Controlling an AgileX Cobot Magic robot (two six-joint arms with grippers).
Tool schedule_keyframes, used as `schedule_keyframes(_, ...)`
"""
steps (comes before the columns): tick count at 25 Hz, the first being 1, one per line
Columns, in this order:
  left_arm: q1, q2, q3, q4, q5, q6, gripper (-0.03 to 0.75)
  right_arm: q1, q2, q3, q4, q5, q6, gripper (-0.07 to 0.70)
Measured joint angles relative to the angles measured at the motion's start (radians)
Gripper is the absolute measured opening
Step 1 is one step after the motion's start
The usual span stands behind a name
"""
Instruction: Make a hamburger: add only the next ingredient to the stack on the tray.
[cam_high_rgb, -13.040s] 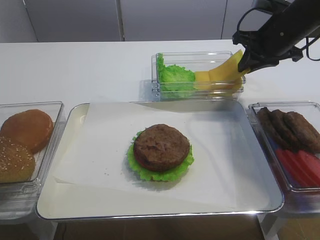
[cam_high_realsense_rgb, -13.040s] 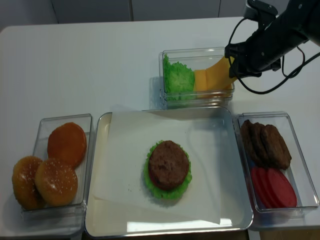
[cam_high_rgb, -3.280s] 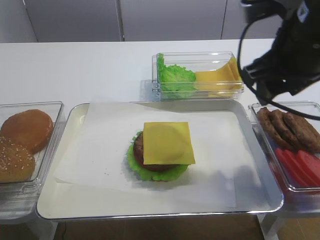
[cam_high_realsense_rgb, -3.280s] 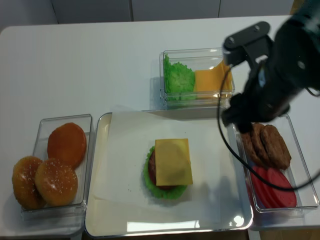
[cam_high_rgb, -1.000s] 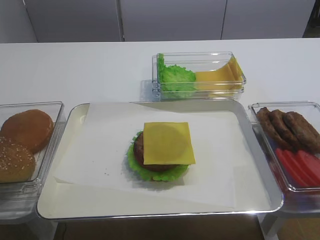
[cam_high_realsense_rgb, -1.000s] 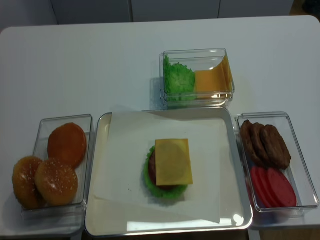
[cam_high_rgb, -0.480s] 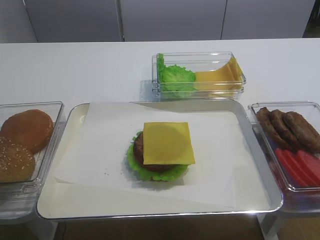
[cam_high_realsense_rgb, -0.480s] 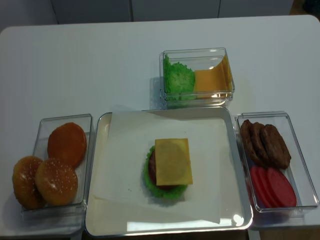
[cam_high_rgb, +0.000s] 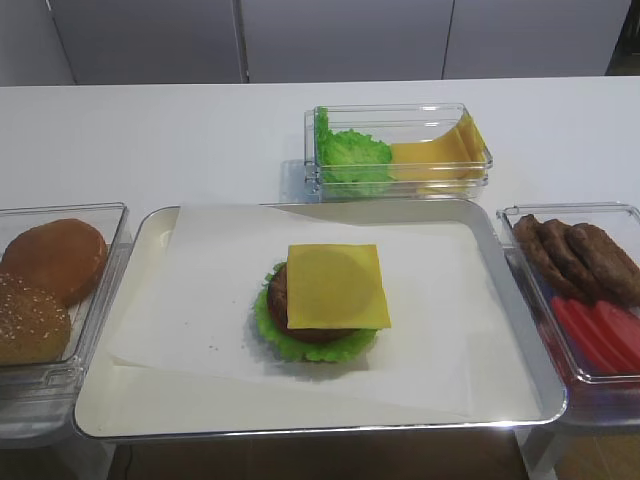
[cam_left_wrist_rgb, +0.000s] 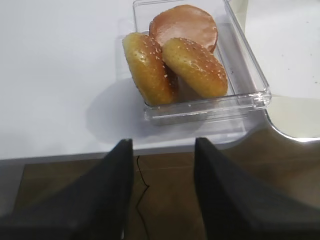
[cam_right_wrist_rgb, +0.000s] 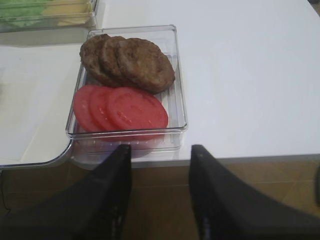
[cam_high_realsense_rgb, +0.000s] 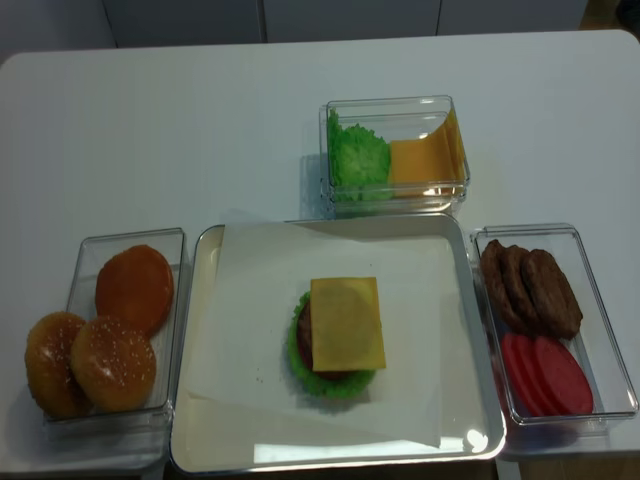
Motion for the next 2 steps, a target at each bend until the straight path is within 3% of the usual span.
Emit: schedule_keyframes(2, 0.0, 0.0, 0.0, 0.0, 0.0, 0.0, 0.302, 0.0, 0.0, 0.0, 0.0, 0.0, 0.0, 0.306)
